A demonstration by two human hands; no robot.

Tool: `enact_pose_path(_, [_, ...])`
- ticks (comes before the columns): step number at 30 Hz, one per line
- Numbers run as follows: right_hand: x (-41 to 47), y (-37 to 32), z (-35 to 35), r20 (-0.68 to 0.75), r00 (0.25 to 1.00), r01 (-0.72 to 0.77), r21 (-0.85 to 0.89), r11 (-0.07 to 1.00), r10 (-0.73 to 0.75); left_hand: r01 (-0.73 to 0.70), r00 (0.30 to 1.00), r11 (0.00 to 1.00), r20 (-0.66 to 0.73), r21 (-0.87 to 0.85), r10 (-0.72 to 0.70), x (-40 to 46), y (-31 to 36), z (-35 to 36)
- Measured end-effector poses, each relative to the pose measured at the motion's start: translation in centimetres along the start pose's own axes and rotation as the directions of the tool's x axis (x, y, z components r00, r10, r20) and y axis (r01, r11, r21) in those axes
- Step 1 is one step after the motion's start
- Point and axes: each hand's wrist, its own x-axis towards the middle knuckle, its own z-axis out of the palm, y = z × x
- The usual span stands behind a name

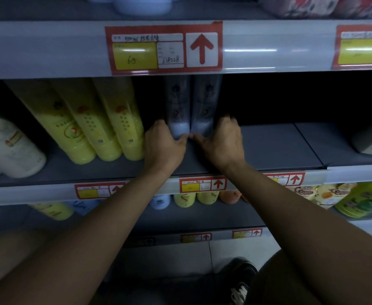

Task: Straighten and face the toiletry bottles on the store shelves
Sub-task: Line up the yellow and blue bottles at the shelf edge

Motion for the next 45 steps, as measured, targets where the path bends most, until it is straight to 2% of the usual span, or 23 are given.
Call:
enact_pose_path(3, [-1.1,-0.1,-0.3,0.008,1.0,-0.005,0.002,1.0,0.005,-0.03,0.998,0.998,0.045,-0.048,0.032,-1.0,0.2,-0.8])
enact_pose_path(8, [-3.5,-0.3,-1.6,-0.062,0.997,0.046,0.057,0.997,-0.043,-0.121,0.988,0.989,0.085,-0.09,0.129,-2.7,0.2,-3.5])
enact_pose_path(11, [-5.2,-0.9,-2.9,-0.102,0.991,0.093,0.106,0.99,-0.082,-0.114,0.988,0.989,0.09,-0.094,0.123,-3.5,0.2,-5.8])
enact_pose_path(15, [-7.8,-2.4,-5.0,-0.155,0.973,0.197,0.15,0.969,-0.174,-0.13,0.989,0.981,0.047,-0.141,0.138,-5.5,0.3,-9.5])
enact_pose_path(20, [-11.3,-4.7,-8.1,-0.204,0.925,0.353,0.15,0.924,-0.32,-0.221,0.975,0.962,-0.063,-0.158,0.214,-7.4,1.8,-14.8])
enact_pose_path(25, [-12.7,-9.7,-11.7,-0.266,0.825,0.543,0.123,0.831,-0.499,-0.34,0.933,0.918,-0.198,-0.205,0.301,-8.1,5.3,-19.7])
enact_pose_path(31, [-11.8,-15.8,-14.9,-0.376,0.747,0.622,0.103,0.776,-0.549,-0.427,0.892,0.877,-0.262,-0.221,0.368,-7.5,8.3,-24.5])
enact_pose_path(36, [-9.0,-18.8,-16.0,-0.376,0.791,0.563,0.138,0.815,-0.483,-0.409,0.891,0.898,-0.282,-0.162,0.355,-5.7,9.8,-27.4])
enact_pose_path(41, [-5.4,-20.1,-16.8,-0.308,0.889,0.418,0.241,0.876,-0.339,-0.39,0.905,0.908,-0.243,-0.152,0.348,-2.8,10.5,-28.2])
enact_pose_path(45, [-2.5,-20.3,-16.8,-0.256,0.933,0.327,0.312,0.892,-0.253,-0.382,0.911,0.909,-0.229,-0.165,0.342,0.3,10.6,-27.6])
